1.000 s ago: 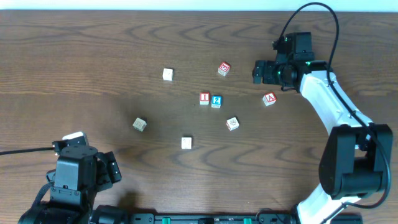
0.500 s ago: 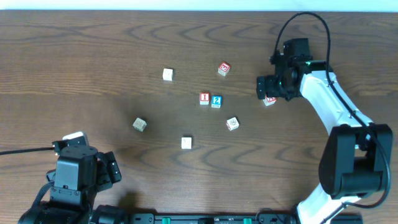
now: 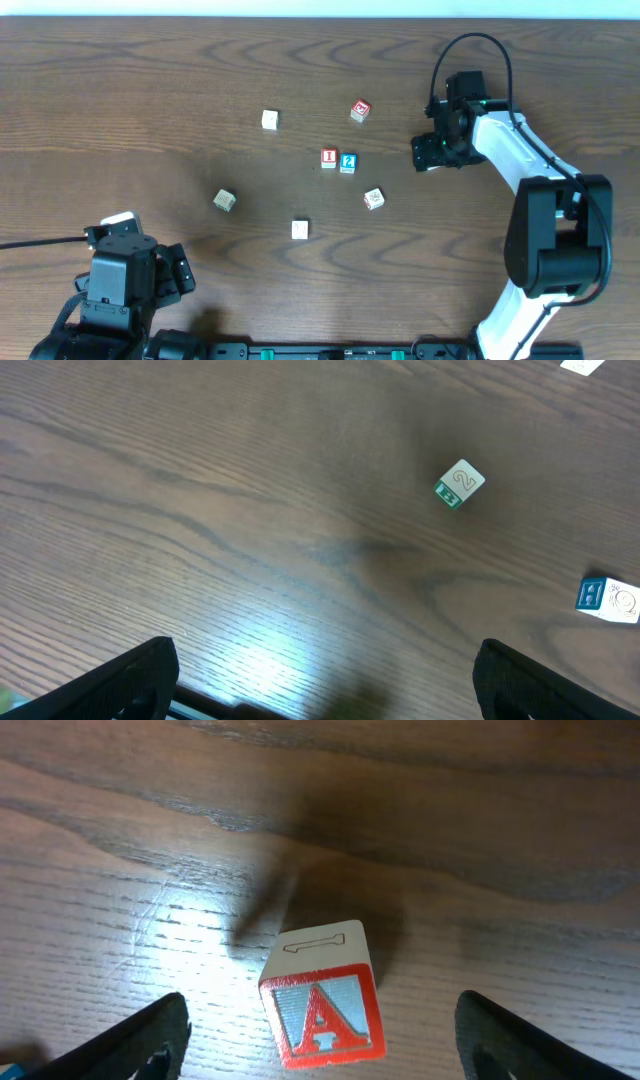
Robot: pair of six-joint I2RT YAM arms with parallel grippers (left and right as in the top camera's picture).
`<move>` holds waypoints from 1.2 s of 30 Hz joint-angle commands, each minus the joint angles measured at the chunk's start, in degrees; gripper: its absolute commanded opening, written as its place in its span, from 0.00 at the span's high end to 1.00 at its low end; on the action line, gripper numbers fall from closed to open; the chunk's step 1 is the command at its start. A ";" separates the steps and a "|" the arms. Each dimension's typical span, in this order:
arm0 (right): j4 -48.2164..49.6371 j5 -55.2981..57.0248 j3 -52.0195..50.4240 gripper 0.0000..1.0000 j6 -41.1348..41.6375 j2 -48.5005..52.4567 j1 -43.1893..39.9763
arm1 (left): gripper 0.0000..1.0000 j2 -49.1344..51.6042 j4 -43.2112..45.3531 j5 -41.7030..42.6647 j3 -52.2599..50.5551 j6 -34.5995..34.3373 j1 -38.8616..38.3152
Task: Spell out Ai2
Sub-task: 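Lower the right gripper and close it on the red A block, then carry the A block left toward the I block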
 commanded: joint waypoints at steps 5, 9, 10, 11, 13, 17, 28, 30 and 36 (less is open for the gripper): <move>0.22 0.26 0.52 0.40 -1.38 0.66 -0.37 | 0.04 -0.15 0.00 -0.04 0.24 -0.24 0.17; 0.20 0.28 0.52 0.49 -1.38 0.66 -0.37 | 0.05 -0.15 0.00 -0.04 0.24 -0.24 0.17; 0.22 0.28 0.52 0.51 -1.38 0.66 -0.37 | 0.05 -0.15 0.00 -0.04 0.24 -0.24 0.17; 0.22 0.26 0.52 0.53 -1.38 0.66 -0.37 | 0.05 -0.15 0.00 -0.04 0.24 -0.24 0.17; 0.20 0.26 0.50 0.56 -1.36 0.66 -0.37 | 0.05 -0.15 0.00 -0.04 0.24 -0.24 0.17; 0.22 0.26 0.50 0.59 -1.36 0.66 -0.37 | 0.05 -0.15 0.00 -0.04 0.24 -0.22 0.17; 0.22 0.26 0.50 0.70 -1.36 0.66 -0.35 | 0.05 -0.15 0.00 -0.04 0.24 -0.24 0.17; 0.33 0.26 0.50 0.71 -1.33 0.66 -0.35 | 0.05 -0.15 0.00 -0.04 0.24 -0.24 0.17; 1.40 -0.28 0.90 0.76 -0.07 0.63 0.07 | 0.05 -0.15 0.00 -0.04 0.24 -0.24 0.17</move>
